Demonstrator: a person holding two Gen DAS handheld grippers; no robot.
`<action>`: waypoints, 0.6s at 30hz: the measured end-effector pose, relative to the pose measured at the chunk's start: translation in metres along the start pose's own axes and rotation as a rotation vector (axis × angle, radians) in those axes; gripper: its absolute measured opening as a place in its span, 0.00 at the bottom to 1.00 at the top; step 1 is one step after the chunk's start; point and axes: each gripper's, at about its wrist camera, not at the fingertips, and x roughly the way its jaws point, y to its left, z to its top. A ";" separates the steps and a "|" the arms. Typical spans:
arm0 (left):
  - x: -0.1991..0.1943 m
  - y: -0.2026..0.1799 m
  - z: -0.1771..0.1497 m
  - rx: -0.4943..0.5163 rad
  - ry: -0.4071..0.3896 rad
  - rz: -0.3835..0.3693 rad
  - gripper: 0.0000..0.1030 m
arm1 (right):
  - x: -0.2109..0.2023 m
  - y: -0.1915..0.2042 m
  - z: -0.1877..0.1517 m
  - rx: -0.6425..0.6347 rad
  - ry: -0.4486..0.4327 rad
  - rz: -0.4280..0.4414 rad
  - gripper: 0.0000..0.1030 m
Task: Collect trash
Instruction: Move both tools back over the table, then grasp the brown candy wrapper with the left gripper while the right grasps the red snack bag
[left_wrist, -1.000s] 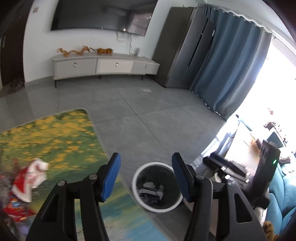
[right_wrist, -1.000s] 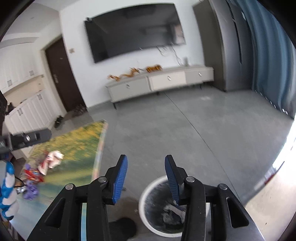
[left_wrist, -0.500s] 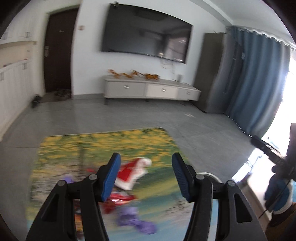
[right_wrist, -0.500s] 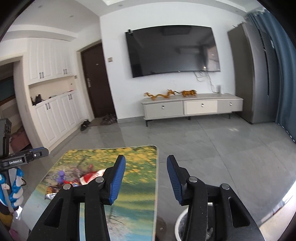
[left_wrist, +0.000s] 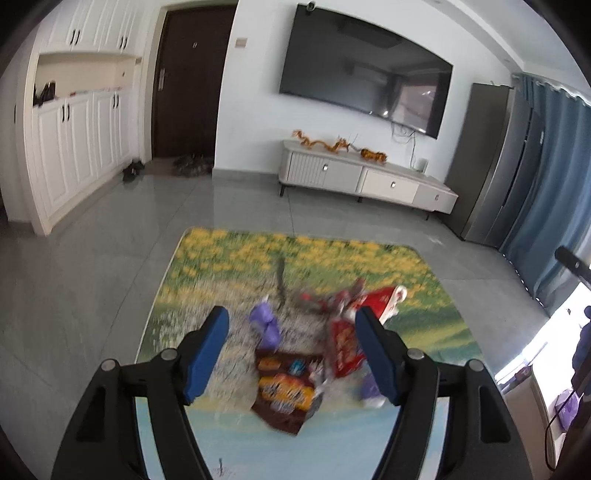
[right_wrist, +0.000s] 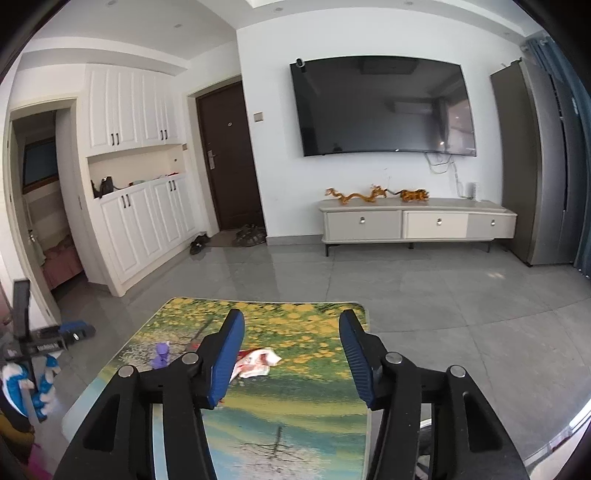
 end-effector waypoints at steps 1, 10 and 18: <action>0.005 0.006 -0.007 -0.008 0.017 -0.003 0.67 | 0.002 0.004 -0.002 0.000 0.006 0.007 0.49; 0.045 0.015 -0.050 -0.004 0.146 -0.057 0.67 | 0.059 0.054 -0.014 -0.041 0.146 0.089 0.49; 0.074 0.010 -0.068 0.028 0.223 -0.093 0.67 | 0.119 0.102 -0.044 -0.103 0.318 0.177 0.50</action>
